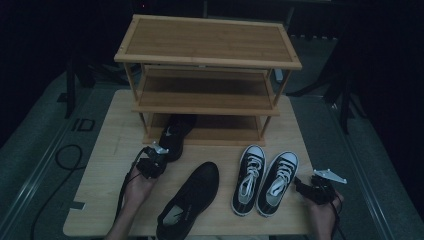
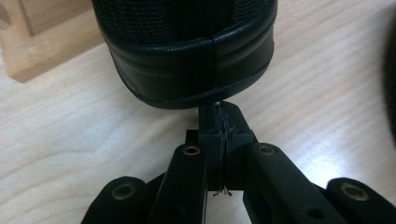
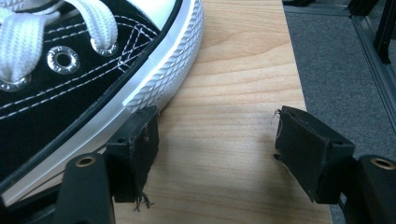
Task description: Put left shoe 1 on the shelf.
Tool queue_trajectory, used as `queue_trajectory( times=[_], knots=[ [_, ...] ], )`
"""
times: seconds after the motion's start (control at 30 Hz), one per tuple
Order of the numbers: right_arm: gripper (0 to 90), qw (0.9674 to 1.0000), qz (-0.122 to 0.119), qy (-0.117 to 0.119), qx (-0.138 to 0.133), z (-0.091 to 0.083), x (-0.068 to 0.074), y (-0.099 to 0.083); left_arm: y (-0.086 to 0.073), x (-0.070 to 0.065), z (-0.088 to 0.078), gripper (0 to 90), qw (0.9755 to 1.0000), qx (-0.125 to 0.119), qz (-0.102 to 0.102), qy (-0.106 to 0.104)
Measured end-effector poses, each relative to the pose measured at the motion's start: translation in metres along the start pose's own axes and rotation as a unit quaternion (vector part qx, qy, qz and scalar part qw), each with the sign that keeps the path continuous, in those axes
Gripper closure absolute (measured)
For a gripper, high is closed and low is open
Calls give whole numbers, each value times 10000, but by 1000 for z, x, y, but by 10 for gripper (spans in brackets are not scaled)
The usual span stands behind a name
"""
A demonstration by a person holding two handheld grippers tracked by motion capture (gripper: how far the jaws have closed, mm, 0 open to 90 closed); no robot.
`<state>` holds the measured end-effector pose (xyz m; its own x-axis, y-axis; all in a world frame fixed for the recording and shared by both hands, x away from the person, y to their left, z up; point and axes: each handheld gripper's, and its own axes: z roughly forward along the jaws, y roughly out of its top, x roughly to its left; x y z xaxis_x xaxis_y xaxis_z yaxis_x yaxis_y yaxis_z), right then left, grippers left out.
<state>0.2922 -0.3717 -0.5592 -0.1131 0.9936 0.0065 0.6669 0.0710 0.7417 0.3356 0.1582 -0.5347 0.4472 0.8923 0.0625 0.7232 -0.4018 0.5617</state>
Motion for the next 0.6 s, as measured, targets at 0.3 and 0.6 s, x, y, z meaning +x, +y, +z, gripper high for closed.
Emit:
queue_trajectory(
  times=[0.3,0.6],
  knots=[
    [297,10000,0,0,0,0,0,0,12,5,7,894,10000,34,-36,85],
    [297,10000,1,2,-1,0,0,0,34,-12,22,897,9998,11,212,-52]
  ],
)
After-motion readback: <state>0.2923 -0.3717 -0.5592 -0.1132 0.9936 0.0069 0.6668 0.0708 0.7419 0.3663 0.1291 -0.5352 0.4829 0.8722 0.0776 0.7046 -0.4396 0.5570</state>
